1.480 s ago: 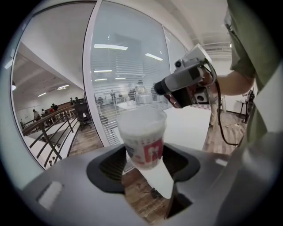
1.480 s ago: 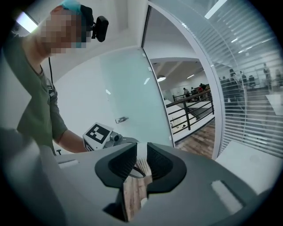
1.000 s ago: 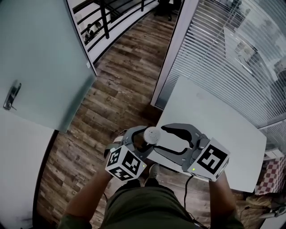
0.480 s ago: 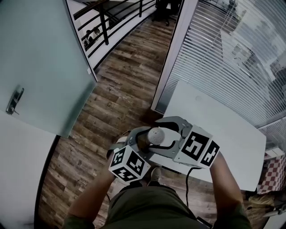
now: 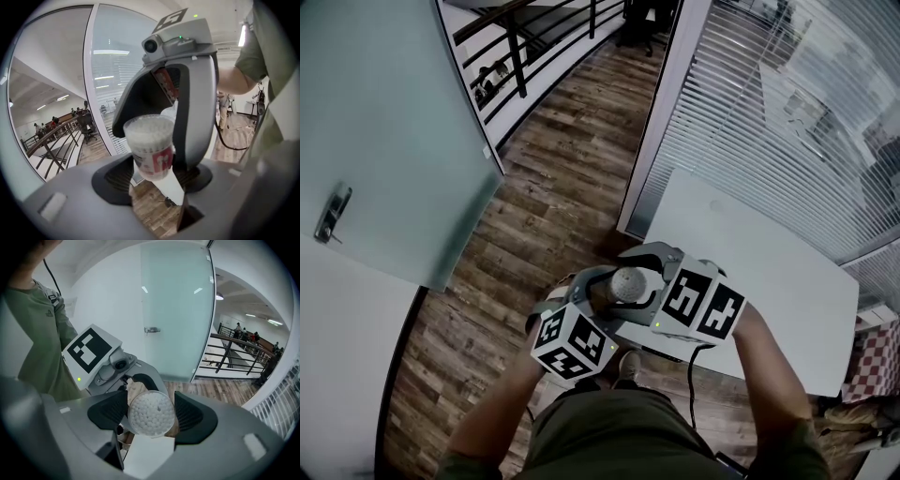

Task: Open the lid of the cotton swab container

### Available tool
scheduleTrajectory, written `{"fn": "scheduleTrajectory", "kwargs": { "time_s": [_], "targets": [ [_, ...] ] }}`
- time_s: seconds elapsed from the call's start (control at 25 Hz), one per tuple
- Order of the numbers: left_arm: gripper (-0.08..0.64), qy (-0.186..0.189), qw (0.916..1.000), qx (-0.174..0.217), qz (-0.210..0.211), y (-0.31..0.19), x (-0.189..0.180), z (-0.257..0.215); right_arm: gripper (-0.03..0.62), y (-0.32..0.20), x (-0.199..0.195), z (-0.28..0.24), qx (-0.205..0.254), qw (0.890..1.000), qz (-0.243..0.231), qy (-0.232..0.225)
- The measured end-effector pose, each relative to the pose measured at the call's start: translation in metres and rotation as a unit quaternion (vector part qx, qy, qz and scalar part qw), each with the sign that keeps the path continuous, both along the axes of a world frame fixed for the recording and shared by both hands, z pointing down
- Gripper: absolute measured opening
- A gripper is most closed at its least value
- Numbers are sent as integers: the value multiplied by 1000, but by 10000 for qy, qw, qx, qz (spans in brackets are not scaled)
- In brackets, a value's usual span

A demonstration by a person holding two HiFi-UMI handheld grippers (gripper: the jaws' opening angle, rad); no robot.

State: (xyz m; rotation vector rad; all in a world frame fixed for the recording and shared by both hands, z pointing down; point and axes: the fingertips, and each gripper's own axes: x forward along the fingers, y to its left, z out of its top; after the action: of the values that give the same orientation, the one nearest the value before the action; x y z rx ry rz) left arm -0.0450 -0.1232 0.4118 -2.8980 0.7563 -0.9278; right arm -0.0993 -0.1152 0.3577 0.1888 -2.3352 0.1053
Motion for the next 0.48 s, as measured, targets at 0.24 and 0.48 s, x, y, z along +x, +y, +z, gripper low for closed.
{"fn": "scheduleTrajectory", "kwargs": {
  "time_s": [0.24,0.48],
  "targets": [
    [262,-32,10000,-4,-5,2,2,0,293,-3,2,10,96,9996,98,235],
    [262,-37,10000,-46,-55,1,2,1,287,-5,1,10,102,9997,108,208]
  ]
}}
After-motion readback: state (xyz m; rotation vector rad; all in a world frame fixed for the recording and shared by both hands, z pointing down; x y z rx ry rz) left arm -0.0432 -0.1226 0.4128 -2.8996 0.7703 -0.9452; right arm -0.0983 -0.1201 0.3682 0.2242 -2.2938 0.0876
